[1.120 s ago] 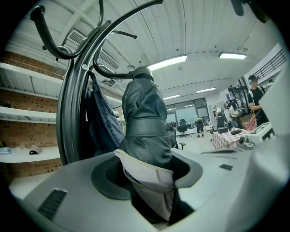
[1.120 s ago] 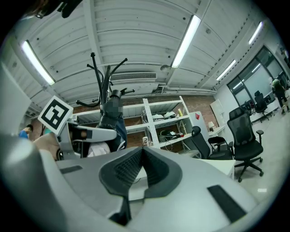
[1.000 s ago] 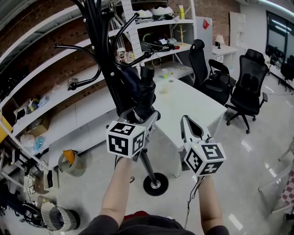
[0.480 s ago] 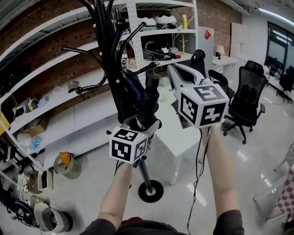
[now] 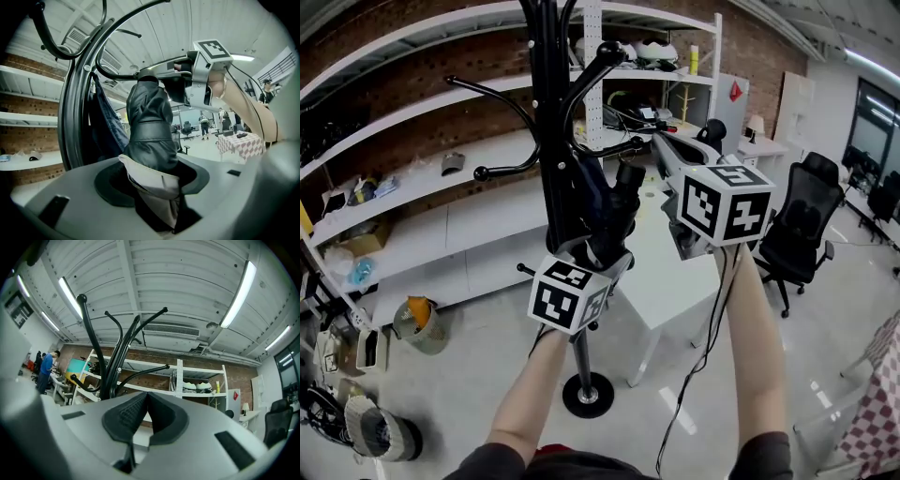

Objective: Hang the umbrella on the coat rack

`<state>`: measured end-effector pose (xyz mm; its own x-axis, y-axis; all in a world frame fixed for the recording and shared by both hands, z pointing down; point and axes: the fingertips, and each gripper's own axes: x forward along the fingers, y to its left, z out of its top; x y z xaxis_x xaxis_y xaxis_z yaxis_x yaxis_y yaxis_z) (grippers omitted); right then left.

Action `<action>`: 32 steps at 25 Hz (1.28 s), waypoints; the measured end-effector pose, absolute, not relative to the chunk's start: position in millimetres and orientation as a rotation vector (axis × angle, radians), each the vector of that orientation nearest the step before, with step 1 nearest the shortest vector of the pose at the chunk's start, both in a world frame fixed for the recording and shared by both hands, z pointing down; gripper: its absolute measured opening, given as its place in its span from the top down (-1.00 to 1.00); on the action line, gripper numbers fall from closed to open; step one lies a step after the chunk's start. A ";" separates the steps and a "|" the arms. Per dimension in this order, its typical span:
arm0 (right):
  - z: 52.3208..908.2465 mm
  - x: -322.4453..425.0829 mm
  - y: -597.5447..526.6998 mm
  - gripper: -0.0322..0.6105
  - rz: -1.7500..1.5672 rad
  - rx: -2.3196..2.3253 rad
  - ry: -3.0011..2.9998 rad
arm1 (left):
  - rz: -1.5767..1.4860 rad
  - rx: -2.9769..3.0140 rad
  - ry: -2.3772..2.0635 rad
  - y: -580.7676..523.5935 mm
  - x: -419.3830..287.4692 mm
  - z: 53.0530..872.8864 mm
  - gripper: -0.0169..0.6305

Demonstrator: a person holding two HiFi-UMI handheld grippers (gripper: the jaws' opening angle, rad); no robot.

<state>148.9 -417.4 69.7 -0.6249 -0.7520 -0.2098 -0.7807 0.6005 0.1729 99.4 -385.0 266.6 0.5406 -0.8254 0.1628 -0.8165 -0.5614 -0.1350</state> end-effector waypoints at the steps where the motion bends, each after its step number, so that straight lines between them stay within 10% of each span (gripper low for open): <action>1: 69.0 149.1 -417.0 0.84 0.388 -1.310 2.709 | -0.328 -2.718 1.446 -385.0 99.1 266.8 0.24; 32: 142.8 151.3 -438.8 0.85 0.251 -1.430 2.798 | -0.320 -2.776 1.433 -371.7 93.2 290.8 0.24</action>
<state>151.3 -438.8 142.8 -0.5882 -0.8063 -0.0627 -0.8046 0.5756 0.1461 93.2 -371.7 290.8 0.5627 -0.8069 0.1798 -0.8067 -0.5834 -0.0938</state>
